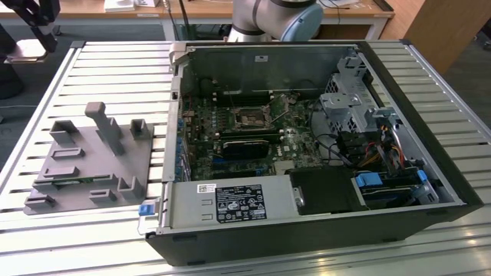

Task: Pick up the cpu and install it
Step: 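Pick up the cpu and move it towards the insertion slot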

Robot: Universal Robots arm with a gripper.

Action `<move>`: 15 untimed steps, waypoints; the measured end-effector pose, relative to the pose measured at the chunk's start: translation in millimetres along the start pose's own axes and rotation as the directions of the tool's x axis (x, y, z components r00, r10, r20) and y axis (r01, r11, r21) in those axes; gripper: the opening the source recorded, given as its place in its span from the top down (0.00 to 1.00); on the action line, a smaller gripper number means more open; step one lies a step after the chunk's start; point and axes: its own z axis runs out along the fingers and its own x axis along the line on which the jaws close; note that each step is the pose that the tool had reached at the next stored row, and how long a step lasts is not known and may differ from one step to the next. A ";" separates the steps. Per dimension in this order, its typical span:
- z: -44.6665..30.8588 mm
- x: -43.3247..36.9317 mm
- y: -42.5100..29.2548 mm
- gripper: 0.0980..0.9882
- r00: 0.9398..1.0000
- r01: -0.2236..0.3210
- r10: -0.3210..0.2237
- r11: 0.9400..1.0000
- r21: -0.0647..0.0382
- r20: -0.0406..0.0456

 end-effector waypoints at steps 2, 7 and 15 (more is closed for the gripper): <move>-0.1 -1.5 0.0 0.52 1.000 0.000 0.000 1.000 0.000 0.000; -0.1 -5.4 -0.2 0.52 1.000 0.000 0.000 1.000 0.000 0.000; -0.2 -10.6 -0.3 0.52 1.000 0.000 0.000 1.000 0.000 0.000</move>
